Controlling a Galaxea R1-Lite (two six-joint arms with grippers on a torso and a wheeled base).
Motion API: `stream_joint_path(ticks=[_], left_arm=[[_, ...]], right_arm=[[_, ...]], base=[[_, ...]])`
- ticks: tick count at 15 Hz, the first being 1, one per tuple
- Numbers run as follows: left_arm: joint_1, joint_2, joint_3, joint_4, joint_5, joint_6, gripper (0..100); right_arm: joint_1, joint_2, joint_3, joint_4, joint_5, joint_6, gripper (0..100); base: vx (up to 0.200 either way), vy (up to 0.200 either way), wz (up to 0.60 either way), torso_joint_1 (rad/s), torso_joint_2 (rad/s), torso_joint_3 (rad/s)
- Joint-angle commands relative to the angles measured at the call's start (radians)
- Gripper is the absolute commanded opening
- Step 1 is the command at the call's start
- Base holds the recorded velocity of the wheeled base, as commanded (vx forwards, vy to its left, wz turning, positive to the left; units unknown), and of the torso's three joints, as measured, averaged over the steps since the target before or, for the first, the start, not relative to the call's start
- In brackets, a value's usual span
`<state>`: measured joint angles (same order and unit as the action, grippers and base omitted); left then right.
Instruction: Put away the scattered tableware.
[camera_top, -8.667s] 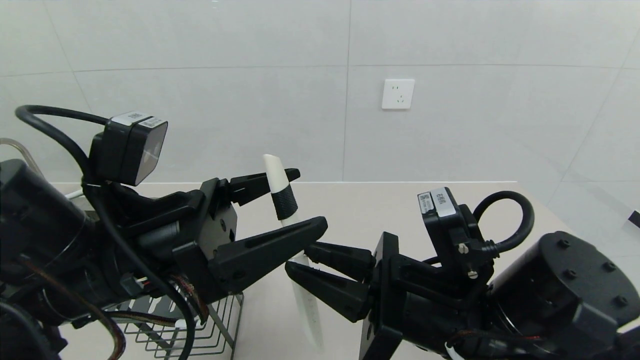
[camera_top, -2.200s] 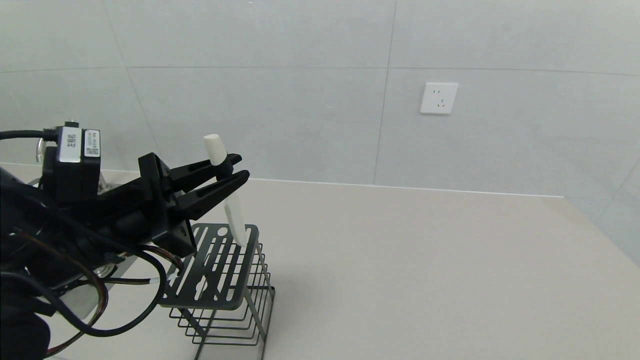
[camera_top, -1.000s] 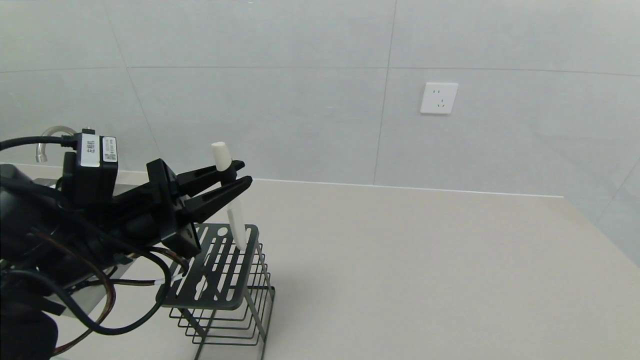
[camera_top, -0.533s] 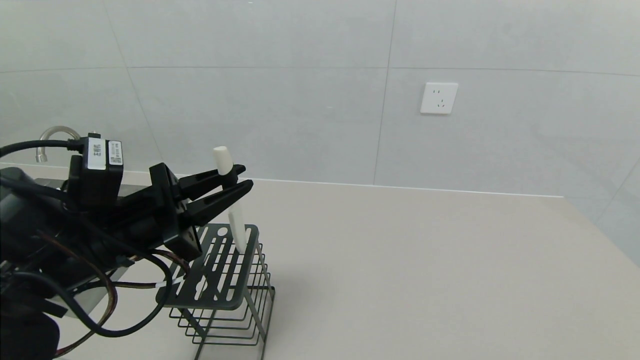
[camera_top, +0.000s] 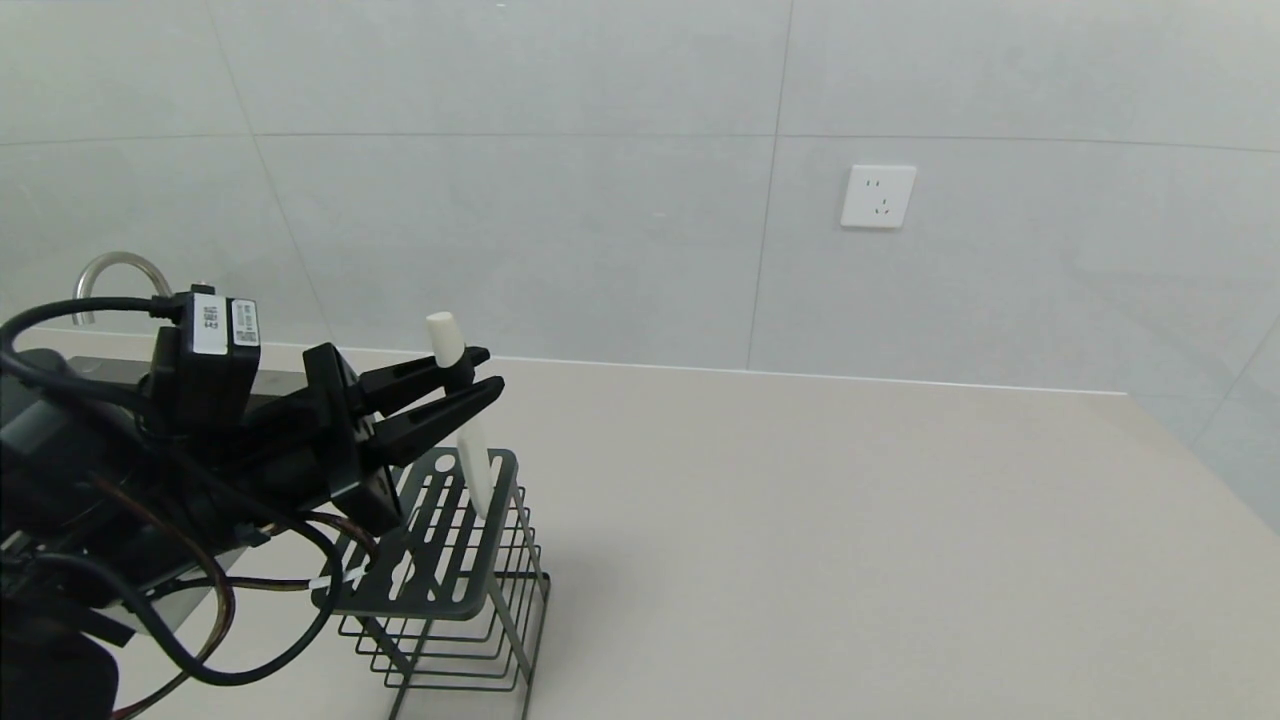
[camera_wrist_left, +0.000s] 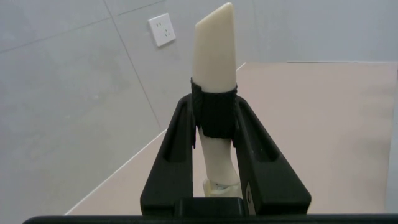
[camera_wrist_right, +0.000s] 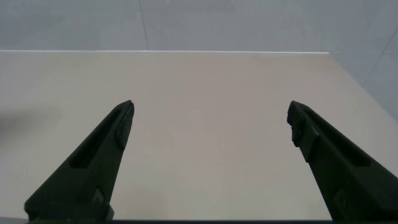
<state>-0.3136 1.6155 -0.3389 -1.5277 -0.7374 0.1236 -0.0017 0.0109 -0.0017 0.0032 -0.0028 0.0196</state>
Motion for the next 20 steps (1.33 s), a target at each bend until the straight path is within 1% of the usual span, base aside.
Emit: stream_joint_path(ticks=[1,5,10,11,13,16,18,20], left_arm=[[-0.001,0.007,0.001,-0.002,0.0,0.001,0],[-0.001,0.02,0.047,-0.019,-0.002,0.002,0],[0.001,0.02,0.072,-0.029,-0.002,-0.002,0],[0.001,0.02,0.078,-0.029,-0.002,-0.002,100],[0.002,0.017,0.064,-0.031,0.0,-0.006,100],[0.031,-0.005,0.058,-0.034,-0.002,-0.006,100],[0.057,-0.062,0.06,-0.043,-0.003,-0.012,100],[0.082,-0.21,0.08,-0.043,-0.002,-0.025,100]], right_arm=[[0.0,0.001,0.0,0.0,-0.002,0.0,100],[0.0,0.001,0.0,0.0,0.0,0.0,100],[0.0,0.001,0.0,0.0,0.0,0.0,100],[0.0,0.001,0.0,0.0,0.0,0.0,100],[0.0,0.001,0.0,0.0,0.0,-0.001,100],[0.0,0.001,0.0,0.0,0.0,0.0,100],[0.0,0.001,0.0,0.0,0.0,-0.001,100],[0.0,0.003,0.0,0.0,0.0,-0.001,100]], base=[[0.0,0.0,0.0,0.0,0.0,0.0],[0.0,0.0,0.0,0.0,0.0,0.0],[0.0,0.0,0.0,0.0,0.0,0.0],[0.0,0.0,0.0,0.0,0.0,0.0],[0.0,0.0,0.0,0.0,0.0,0.0],[0.0,0.0,0.0,0.0,0.0,0.0],[0.0,0.0,0.0,0.0,0.0,0.0],[0.0,0.0,0.0,0.0,0.0,0.0]])
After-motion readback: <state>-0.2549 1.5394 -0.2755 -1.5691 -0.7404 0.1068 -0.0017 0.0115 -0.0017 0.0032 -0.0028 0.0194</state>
